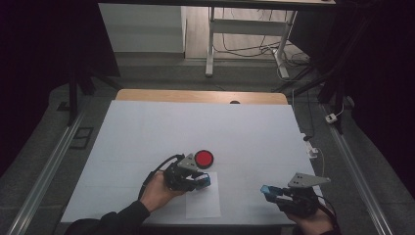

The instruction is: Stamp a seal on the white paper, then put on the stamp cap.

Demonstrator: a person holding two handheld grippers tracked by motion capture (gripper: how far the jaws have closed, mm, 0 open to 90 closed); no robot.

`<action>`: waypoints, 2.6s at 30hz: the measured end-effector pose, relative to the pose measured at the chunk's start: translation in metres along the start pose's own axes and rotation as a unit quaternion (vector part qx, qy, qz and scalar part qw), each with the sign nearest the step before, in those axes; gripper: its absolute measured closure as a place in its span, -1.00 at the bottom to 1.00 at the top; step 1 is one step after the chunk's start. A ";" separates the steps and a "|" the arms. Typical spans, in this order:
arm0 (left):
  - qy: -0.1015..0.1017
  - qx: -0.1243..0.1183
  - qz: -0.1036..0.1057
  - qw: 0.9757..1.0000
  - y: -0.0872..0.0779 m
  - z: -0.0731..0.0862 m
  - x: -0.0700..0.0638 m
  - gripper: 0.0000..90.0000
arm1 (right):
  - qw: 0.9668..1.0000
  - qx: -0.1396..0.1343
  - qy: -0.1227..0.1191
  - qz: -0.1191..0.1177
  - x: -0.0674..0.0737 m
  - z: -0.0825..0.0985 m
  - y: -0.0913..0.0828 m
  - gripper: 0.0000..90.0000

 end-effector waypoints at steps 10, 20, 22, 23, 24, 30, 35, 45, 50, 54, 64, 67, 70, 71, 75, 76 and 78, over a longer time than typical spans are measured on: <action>-0.002 -0.014 0.002 1.000 -0.013 -0.008 0.001 0.55 | 1.000 0.000 0.000 0.000 0.000 0.000 0.000 0.50; 0.005 -0.035 0.007 0.999 -0.025 -0.015 0.001 0.55 | 1.000 0.000 0.000 -0.001 0.000 0.000 0.000 0.50; 0.002 -0.041 0.009 0.999 -0.026 -0.016 0.001 0.55 | 1.000 0.000 0.000 0.000 0.000 0.000 0.000 0.50; 0.002 -0.044 0.011 0.999 -0.027 -0.017 0.001 0.55 | 1.000 0.000 0.000 0.000 0.000 0.000 0.000 0.50; 0.002 -0.046 0.012 0.999 -0.028 -0.017 0.001 0.55 | 1.000 0.000 0.000 -0.001 0.000 0.000 0.000 0.50; 0.003 -0.061 0.021 0.998 -0.034 -0.020 0.002 0.55 | 1.000 -0.001 -0.002 0.000 0.000 0.000 0.000 0.50; 0.002 -0.073 0.029 0.997 -0.039 -0.023 0.000 0.55 | 1.000 0.000 -0.002 0.000 0.000 0.000 0.000 0.50; 0.015 -0.093 0.037 0.995 -0.048 -0.028 -0.002 0.55 | 1.000 0.001 -0.001 0.000 0.000 0.000 0.000 0.50; 0.018 -0.099 0.037 0.994 -0.051 -0.030 -0.003 0.55 | 1.000 0.002 0.001 -0.002 0.000 0.000 0.000 0.50; 0.020 -0.101 0.039 0.994 -0.053 -0.030 -0.001 0.55 | 1.000 0.000 0.000 -0.005 0.000 -0.001 0.000 0.50; 0.028 -0.106 0.041 0.993 -0.053 -0.030 -0.002 0.55 | 1.000 -0.019 -0.003 -0.023 0.004 -0.006 0.001 0.50; 0.025 -0.106 0.043 0.993 -0.053 -0.030 -0.001 0.55 | 0.999 -0.028 -0.006 -0.033 0.006 -0.010 0.003 0.50; 0.026 -0.104 0.046 0.993 -0.051 -0.029 -0.001 0.55 | 0.998 -0.031 -0.012 -0.044 0.009 -0.016 0.006 0.50; 0.026 -0.104 0.046 0.993 -0.051 -0.029 -0.001 0.55 | 0.998 -0.032 -0.016 -0.047 0.010 -0.017 0.008 0.50; 0.028 -0.102 0.045 0.993 -0.050 -0.029 -0.001 0.55 | 0.997 -0.031 -0.025 -0.064 0.014 -0.022 0.014 0.50; 0.028 -0.103 0.045 0.993 -0.050 -0.029 -0.001 0.55 | 0.997 -0.030 -0.028 -0.065 0.015 -0.023 0.015 0.50; 0.031 -0.102 0.045 0.993 -0.050 -0.029 -0.001 0.55 | 0.996 -0.034 -0.030 -0.076 0.017 -0.025 0.018 0.50</action>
Point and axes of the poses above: each handheld gripper's, and its own axes: y roughly forward along the jaws, z roughly out of its underside, x roughly to its left, the point moved 4 cm from there along y, roughly forward along the jaws, and after that the axes turned 12 degrees about -x, right-handed, at the moved point
